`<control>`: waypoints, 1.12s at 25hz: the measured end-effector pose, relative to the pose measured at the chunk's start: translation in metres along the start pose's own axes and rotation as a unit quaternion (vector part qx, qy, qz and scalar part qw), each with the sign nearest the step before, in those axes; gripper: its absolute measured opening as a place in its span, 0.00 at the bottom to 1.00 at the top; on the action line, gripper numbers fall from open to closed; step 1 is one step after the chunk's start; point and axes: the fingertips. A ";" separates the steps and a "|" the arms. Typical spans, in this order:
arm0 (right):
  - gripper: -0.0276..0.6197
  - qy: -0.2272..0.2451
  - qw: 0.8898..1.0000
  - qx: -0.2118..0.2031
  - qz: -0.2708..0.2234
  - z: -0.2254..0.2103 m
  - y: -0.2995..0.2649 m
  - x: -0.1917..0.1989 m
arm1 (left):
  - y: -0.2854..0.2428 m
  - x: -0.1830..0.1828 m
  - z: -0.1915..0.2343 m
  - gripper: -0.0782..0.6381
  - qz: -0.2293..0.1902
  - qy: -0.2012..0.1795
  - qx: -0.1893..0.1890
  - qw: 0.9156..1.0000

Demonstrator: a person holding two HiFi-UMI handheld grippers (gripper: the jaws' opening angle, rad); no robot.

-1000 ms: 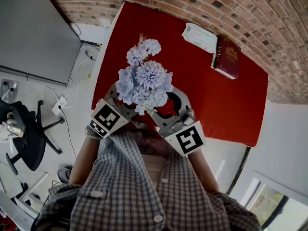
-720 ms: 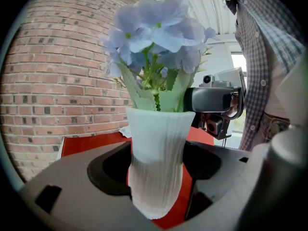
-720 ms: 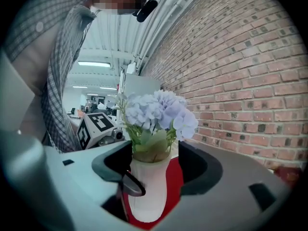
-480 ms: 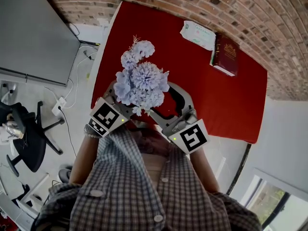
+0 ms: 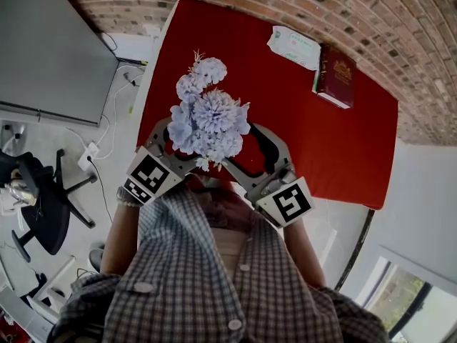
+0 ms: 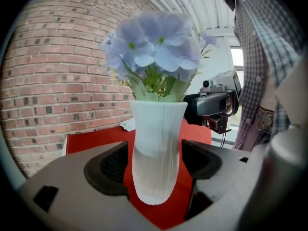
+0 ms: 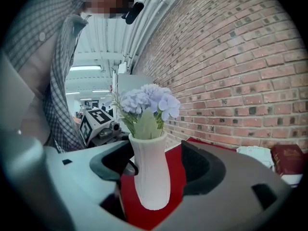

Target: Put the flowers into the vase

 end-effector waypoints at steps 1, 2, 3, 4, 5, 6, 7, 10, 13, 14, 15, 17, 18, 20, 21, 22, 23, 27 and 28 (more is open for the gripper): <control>0.55 -0.005 1.000 0.003 0.000 -0.001 0.001 0.002 | 0.003 0.001 0.001 0.58 0.001 0.001 -0.003 1.000; 0.55 -0.010 1.000 0.007 0.001 -0.003 0.003 0.003 | 0.006 0.003 0.003 0.58 0.003 0.002 -0.007 1.000; 0.55 -0.014 1.000 0.011 0.001 -0.004 0.005 0.004 | 0.010 0.005 0.005 0.58 0.004 0.005 -0.011 1.000; 0.55 -0.016 1.000 0.014 0.003 -0.005 0.007 0.005 | 0.014 0.007 0.006 0.58 0.006 0.008 -0.015 1.000; 0.55 -0.016 1.000 0.017 0.005 -0.006 0.009 0.007 | 0.018 0.010 0.008 0.58 0.008 0.011 -0.020 1.000; 0.55 -0.016 1.000 0.021 0.007 -0.008 0.010 0.008 | 0.022 0.012 0.010 0.58 0.010 0.015 -0.024 1.000; 0.55 -0.016 1.000 0.025 0.009 -0.009 0.012 0.010 | 0.026 0.015 0.012 0.58 0.009 0.020 -0.030 0.999; 0.46 -0.010 0.999 0.039 0.013 -0.013 0.016 0.013 | 0.037 0.016 0.020 0.58 -0.003 0.039 -0.049 0.998; 0.28 -0.006 0.999 0.049 0.014 -0.016 0.018 0.015 | 0.047 0.015 0.027 0.50 -0.014 0.039 -0.067 0.997; 0.22 -0.005 0.998 0.053 0.016 -0.016 0.019 0.016 | 0.050 0.015 0.029 0.44 -0.015 0.033 -0.074 0.997; 0.17 -0.005 0.998 0.057 0.016 -0.017 0.020 0.016 | 0.053 0.015 0.031 0.38 -0.015 0.028 -0.081 0.996; 0.08 -0.010 0.998 0.065 0.017 -0.019 0.021 0.017 | 0.058 0.014 0.036 0.23 -0.015 0.016 -0.098 0.995; 0.06 -0.012 0.997 0.068 0.017 -0.020 0.021 0.016 | 0.061 0.012 0.038 0.17 -0.015 0.011 -0.105 0.994; 0.05 -0.013 0.997 0.069 0.016 -0.022 0.021 0.015 | 0.065 0.010 0.042 0.13 -0.018 0.005 -0.117 0.993; 0.05 -0.011 0.997 0.069 0.017 -0.023 0.021 0.014 | 0.067 0.008 0.043 0.12 -0.021 0.005 -0.121 0.992; 0.05 -0.009 0.997 0.070 0.017 -0.023 0.021 0.014 | 0.069 0.007 0.044 0.12 -0.023 0.006 -0.125 0.992; 0.05 -0.007 0.997 0.071 0.018 -0.024 0.022 0.013 | 0.070 0.006 0.045 0.12 -0.027 0.010 -0.128 0.991; 0.05 -0.002 0.996 0.083 0.018 -0.029 0.024 0.011 | 0.077 -0.009 0.045 0.12 -0.054 0.019 -0.144 0.988; 0.05 -0.001 0.996 0.087 0.018 -0.030 0.024 0.011 | 0.079 -0.013 0.045 0.12 -0.060 0.020 -0.146 0.987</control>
Point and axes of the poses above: the fingertips, and each gripper's own axes: y backward along the fingers, z to its left, x out of its underside, and after that the axes turned 10 degrees about y, right-handed
